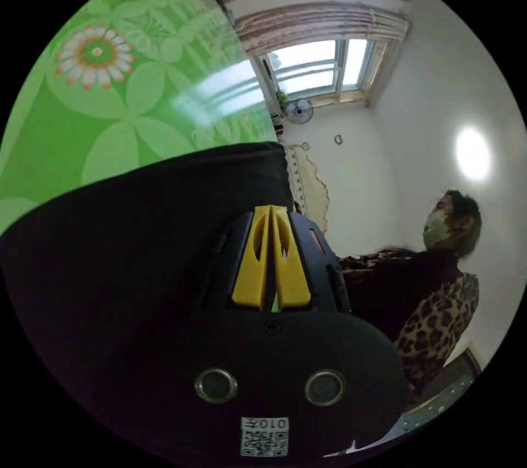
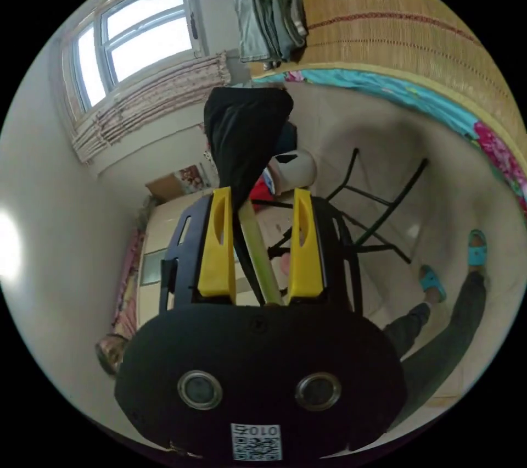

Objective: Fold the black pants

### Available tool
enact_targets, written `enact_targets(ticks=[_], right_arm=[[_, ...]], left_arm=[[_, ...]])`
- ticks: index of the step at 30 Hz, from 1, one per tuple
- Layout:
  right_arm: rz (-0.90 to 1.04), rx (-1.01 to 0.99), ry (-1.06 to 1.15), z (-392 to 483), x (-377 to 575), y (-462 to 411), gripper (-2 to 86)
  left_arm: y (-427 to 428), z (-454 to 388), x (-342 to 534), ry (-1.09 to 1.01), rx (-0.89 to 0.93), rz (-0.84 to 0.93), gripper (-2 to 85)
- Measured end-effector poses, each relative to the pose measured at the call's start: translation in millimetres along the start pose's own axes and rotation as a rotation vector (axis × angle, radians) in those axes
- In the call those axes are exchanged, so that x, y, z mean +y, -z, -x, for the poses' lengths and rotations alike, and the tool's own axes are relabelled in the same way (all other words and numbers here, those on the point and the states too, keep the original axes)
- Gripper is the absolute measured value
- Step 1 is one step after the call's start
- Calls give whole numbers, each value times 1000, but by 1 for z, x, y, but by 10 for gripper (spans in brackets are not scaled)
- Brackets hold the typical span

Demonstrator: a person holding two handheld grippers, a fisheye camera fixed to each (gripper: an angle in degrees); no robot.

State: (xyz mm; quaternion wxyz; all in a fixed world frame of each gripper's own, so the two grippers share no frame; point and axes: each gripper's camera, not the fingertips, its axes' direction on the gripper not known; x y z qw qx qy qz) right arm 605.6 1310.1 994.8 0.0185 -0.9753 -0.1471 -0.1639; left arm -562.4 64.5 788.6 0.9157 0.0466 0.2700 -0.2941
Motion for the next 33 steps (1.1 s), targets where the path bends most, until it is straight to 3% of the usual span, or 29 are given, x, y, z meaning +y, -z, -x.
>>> enact_targets(ticks=[3, 6, 12, 15, 24, 27, 29, 31, 33], right_arm=[[16, -162, -7, -15, -19, -12, 125], [11, -293, 55, -14, -28, -14, 58], [-39, -153, 233, 29, -11, 23, 30], [-2, -4, 78, 9, -4, 31, 33], [-18, -198, 12, -17, -10, 32, 114], [50, -130, -74, -24, -15, 12, 113], [-8, -74, -6, -7, -11, 10, 82], [-113, -1, 208, 43, -8, 14, 63], [-13, 67, 315, 82, -15, -4, 62]], left_arm=[[11, -5, -4, -24, -68, -50, -2], [19, 4, -3, 25, -17, -97, -2], [23, 2, -8, 59, -60, -117, -2], [22, -1, -13, 58, -72, -105, -2], [34, -20, -37, 12, -169, -6, -3], [59, -22, -44, 29, -206, -74, -3], [73, -24, -50, 42, -215, -115, -4], [80, -29, -55, 38, -238, -122, -4], [88, -33, -61, 32, -249, -115, -4]])
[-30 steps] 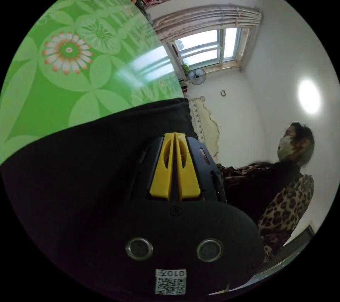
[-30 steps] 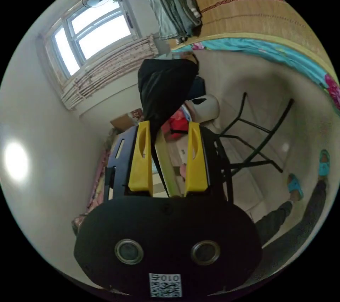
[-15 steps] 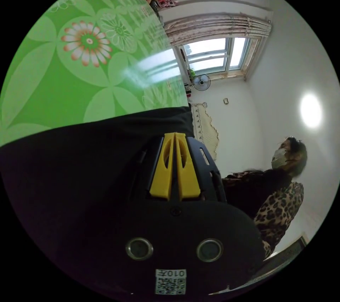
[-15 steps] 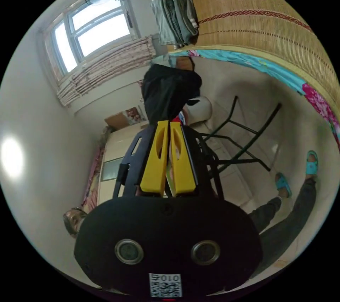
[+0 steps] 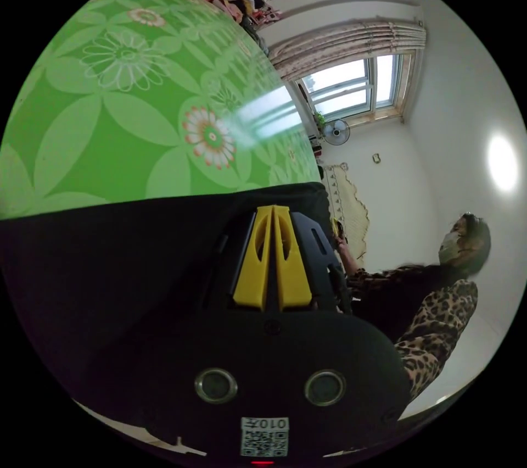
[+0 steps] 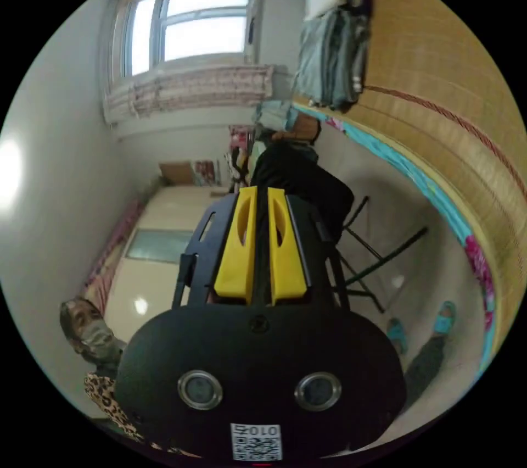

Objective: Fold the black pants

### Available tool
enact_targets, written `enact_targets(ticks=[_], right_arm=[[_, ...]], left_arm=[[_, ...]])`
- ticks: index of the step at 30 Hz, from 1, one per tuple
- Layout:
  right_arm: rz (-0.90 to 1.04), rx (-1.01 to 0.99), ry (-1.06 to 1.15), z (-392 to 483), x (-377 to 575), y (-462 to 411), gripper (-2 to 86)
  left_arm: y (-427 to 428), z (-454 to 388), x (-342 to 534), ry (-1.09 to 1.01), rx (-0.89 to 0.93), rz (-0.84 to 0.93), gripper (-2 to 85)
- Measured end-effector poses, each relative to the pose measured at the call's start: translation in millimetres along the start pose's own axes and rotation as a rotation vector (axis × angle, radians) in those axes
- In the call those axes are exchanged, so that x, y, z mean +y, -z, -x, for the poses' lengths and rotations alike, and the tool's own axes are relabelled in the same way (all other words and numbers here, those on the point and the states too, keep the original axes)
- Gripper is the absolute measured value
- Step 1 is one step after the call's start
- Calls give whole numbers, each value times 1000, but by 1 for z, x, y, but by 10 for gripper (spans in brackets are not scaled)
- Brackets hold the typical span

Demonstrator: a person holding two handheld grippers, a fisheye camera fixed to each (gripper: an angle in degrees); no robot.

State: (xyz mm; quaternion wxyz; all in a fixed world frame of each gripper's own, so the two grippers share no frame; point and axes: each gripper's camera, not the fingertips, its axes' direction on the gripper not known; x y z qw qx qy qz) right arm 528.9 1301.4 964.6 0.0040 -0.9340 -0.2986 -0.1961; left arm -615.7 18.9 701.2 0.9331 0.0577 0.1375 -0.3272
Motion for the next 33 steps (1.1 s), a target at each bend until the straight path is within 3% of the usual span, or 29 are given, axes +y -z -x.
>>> enact_targets(ticks=[4, 9, 12, 15, 17, 19, 22, 27, 33], right_arm=[[220, 358, 131, 61, -16, -49, 62], [232, 338, 99, 72, 1, -83, 61], [309, 281, 321, 128, 19, -123, 51], [586, 573, 536, 177, 48, -206, 42], [666, 741, 665, 197, 70, -251, 37], [713, 860, 858, 226, 97, -294, 35], [819, 940, 1001, 245, 111, -340, 37], [898, 1113, 1013, 239, 105, -376, 25], [635, 1172, 686, 208, 67, -266, 22]], left_arm=[[20, -6, -15, 12, -14, -21, -4], [33, -19, -43, -4, -22, -7, -4], [50, -34, -66, -22, -91, 45, -4], [76, -39, -85, 8, -125, 31, -3], [93, -52, -97, 37, -158, -65, -2], [92, -84, -105, -40, -92, -137, -1], [48, -157, -122, -225, -55, -30, -2], [-71, -248, -140, -367, -63, 299, -2], [-170, -354, -158, -499, 61, 461, -1]])
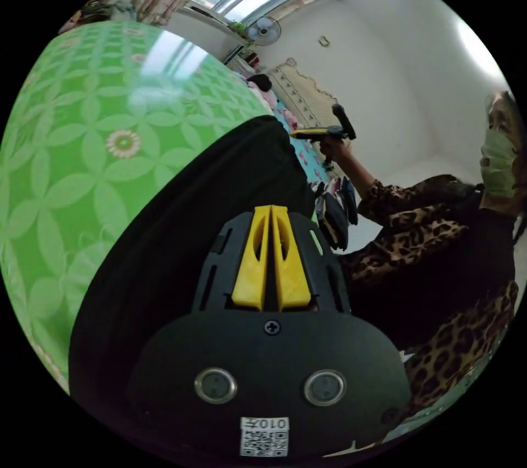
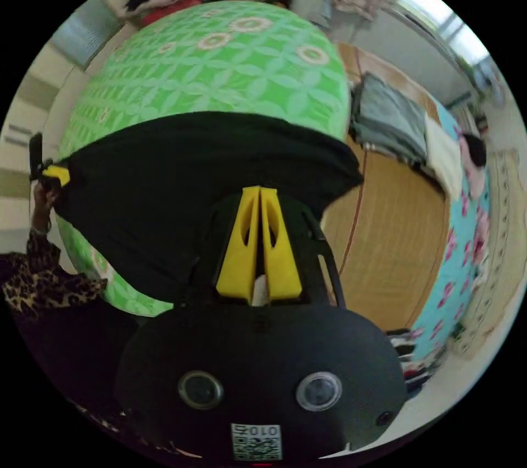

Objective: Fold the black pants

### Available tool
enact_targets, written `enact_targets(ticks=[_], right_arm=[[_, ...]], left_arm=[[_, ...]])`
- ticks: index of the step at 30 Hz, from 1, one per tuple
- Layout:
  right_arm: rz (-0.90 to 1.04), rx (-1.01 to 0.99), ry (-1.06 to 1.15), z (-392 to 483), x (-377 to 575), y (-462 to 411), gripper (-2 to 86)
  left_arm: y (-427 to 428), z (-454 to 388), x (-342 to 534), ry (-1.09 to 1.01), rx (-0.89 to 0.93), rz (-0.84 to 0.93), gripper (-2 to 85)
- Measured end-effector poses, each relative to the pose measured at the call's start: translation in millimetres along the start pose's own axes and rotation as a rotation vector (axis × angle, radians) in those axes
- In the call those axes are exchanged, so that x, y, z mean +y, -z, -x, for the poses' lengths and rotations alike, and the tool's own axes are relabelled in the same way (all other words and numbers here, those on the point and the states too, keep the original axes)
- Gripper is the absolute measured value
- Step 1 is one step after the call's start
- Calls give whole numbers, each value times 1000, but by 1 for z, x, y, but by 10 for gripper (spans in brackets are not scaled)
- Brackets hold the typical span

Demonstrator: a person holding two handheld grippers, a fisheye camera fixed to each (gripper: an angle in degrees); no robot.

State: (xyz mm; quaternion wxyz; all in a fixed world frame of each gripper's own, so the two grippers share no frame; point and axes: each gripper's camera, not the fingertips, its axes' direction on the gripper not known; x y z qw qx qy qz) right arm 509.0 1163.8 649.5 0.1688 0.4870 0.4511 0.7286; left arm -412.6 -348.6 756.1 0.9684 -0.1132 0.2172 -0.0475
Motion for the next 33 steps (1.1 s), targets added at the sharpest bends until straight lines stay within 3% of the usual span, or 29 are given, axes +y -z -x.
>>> enact_targets(ticks=[2, 4, 7, 13, 17, 22, 29, 33], right_arm=[[-41, -150, -165, -60, 31, -10, 28], [-147, -509, -342, -144, 71, -37, 52], [-226, -918, -433, -219, 111, -104, 117], [-151, -1318, -558, -261, 179, -225, 182], [-172, -1503, -543, -253, 187, -260, 203], [-190, -1699, -525, -233, 176, -305, 218], [-218, -1830, -490, -222, 164, -331, 213], [-237, -1808, -486, -228, 167, -332, 208]], left_arm=[[-23, -23, -39, -8, 11, 6, -1], [-42, -41, -75, -21, 77, 14, -1], [-71, -87, -151, -59, 91, 19, -2], [-183, -192, -347, -293, -59, 296, -2], [-268, -235, -442, -358, -88, 423, -1], [-331, -271, -496, -404, -204, 599, -2], [-359, -301, -513, -414, -259, 718, -2], [-337, -336, -518, -457, -244, 673, -2]])
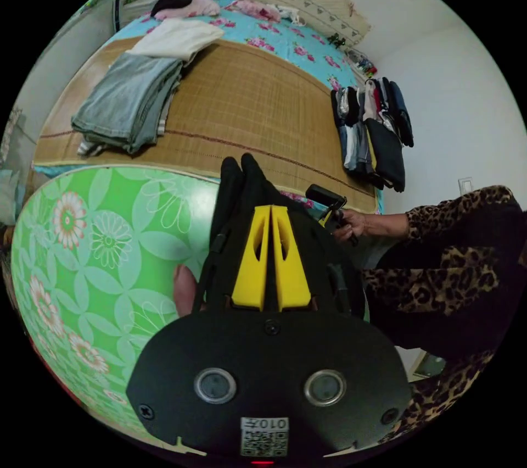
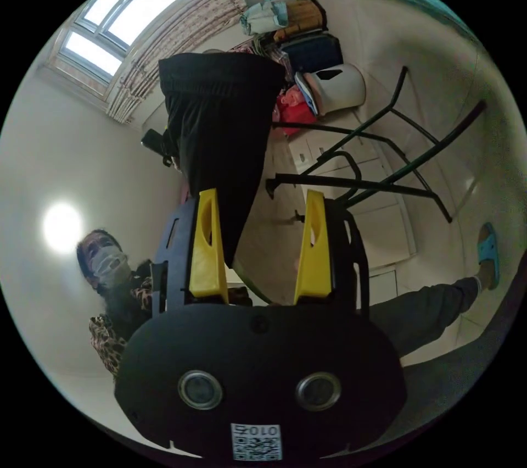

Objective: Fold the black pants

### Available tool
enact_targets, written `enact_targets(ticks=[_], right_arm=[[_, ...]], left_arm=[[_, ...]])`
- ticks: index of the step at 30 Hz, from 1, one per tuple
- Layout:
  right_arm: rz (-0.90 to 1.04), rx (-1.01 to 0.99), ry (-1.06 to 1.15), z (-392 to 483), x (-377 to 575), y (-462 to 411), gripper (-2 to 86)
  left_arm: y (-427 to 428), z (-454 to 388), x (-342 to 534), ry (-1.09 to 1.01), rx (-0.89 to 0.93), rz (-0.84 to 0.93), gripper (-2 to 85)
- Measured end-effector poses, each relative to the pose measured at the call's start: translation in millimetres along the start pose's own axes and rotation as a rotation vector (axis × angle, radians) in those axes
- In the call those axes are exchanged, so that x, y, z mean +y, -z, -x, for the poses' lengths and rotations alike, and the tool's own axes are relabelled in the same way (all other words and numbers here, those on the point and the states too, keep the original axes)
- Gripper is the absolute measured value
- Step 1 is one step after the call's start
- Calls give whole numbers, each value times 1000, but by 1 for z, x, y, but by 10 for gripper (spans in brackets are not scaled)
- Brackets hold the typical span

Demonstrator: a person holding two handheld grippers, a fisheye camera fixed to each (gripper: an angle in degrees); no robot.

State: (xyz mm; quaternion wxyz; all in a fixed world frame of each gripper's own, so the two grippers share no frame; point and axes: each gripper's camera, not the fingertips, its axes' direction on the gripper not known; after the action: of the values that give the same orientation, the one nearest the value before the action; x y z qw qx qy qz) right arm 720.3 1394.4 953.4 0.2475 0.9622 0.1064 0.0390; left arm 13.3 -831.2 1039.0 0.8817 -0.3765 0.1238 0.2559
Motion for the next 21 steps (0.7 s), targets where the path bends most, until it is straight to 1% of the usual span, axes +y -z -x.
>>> enact_targets(ticks=[2, 6, 9, 10, 12, 15, 17, 18, 19, 20, 21], right_arm=[[-1, 15, 7, 0, -1, 3, 206], [-37, 16, 10, -6, -3, 10, 197], [-62, 24, 4, -12, -5, 10, 190], [-61, 29, -4, -15, -5, 8, 186], [-60, 25, -8, -19, -5, 5, 180], [-72, 28, 14, -18, -4, 1, 164], [-119, 61, 38, -6, 0, -2, 145], [-143, 90, 104, 13, 2, -5, 127], [-180, 159, 160, 36, 6, -7, 115], [-203, 200, 173, 48, 7, -8, 109], [-224, 260, 207, 73, 10, -13, 88]], left_arm=[[28, -20, 4, -33, -79, -42, -2], [37, -30, 6, -50, -138, -1, -2], [44, -49, 15, -67, -231, -34, -2], [42, -56, 17, -71, -251, -11, -2], [47, -64, 22, -13, -296, -35, -2], [72, -87, 41, 20, -228, -164, -2], [97, -119, 63, 20, -103, -299, -2], [104, -134, 69, 0, -102, -342, -2], [116, -168, 81, -45, -137, -404, -2], [121, -202, 91, -83, -199, -416, -3], [122, -219, 94, -97, -229, -418, -3]])
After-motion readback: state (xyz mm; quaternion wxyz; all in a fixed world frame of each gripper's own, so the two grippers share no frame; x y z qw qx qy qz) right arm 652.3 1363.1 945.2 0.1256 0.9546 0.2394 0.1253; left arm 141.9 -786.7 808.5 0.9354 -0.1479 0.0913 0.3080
